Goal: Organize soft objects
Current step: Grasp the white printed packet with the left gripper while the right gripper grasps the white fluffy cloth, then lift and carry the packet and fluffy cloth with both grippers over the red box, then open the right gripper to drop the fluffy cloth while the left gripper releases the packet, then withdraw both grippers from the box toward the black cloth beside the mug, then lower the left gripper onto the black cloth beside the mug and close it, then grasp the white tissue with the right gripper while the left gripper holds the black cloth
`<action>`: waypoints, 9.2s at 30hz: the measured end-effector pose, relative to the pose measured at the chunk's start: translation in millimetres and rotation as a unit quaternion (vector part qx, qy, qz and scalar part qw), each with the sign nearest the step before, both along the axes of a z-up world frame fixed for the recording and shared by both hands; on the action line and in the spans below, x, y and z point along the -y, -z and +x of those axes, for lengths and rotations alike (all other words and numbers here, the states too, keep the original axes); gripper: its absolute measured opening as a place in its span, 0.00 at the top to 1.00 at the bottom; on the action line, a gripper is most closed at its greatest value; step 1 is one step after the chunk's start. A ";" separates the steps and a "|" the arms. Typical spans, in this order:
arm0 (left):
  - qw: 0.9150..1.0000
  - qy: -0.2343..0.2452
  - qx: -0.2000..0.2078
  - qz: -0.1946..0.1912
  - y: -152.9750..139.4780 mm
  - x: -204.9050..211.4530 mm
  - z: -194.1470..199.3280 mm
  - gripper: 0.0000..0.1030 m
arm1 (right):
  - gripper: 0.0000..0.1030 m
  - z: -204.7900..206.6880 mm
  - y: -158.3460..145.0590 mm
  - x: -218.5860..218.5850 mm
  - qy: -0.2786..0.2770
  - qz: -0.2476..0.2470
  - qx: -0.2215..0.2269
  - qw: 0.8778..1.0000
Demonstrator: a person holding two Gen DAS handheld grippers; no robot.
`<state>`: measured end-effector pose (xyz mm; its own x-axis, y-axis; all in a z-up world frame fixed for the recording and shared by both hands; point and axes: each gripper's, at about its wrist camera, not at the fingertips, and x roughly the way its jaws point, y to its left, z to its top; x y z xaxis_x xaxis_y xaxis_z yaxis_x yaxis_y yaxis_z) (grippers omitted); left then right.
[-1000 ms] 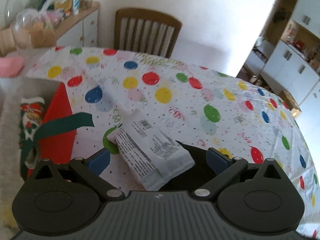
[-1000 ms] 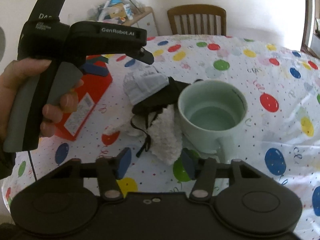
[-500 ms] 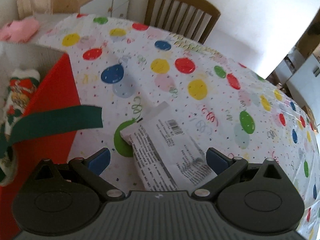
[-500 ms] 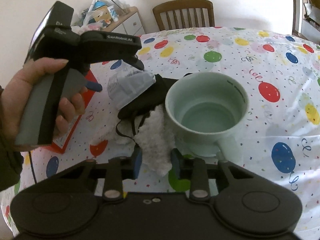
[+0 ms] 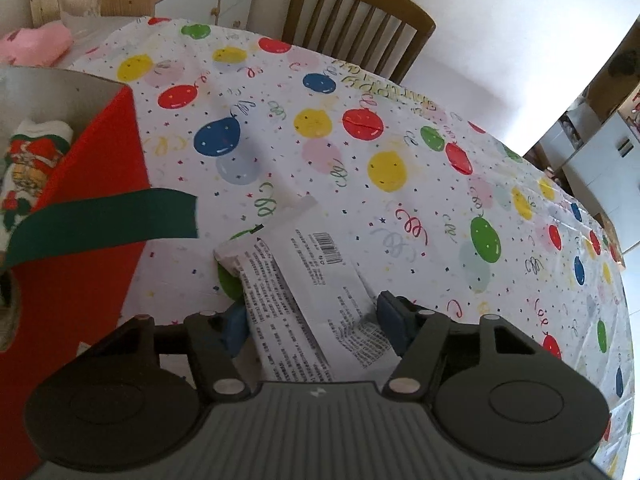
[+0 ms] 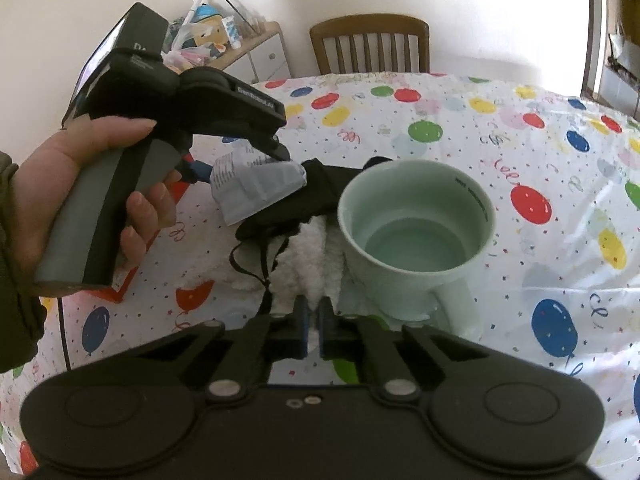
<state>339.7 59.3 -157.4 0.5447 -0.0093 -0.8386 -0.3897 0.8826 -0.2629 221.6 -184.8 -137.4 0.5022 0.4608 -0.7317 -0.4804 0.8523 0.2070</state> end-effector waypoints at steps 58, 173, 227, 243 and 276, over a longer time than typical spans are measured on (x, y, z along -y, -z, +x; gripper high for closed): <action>0.991 0.057 0.090 0.085 -179.9 -78.1 -214.8 0.40 | 0.98 -56.5 -214.8 -18.4 -0.138 0.137 0.149 0.970; 0.987 0.027 0.116 0.110 -160.7 -110.2 -223.9 0.18 | 0.00 -29.4 -161.2 -108.4 -0.185 0.076 0.044 0.979; 0.992 0.093 0.081 0.008 -18.6 20.2 -74.8 0.03 | 0.18 125.0 -76.8 5.0 -0.063 -0.059 -0.018 0.996; 0.990 0.123 0.060 -0.017 8.8 38.2 -31.4 0.57 | 0.21 138.9 -58.7 30.5 -0.026 -0.059 -0.029 0.997; 0.965 0.197 0.172 0.034 -46.2 43.2 -153.8 0.97 | 0.27 144.8 -39.0 -46.9 -0.109 -0.073 -0.043 0.990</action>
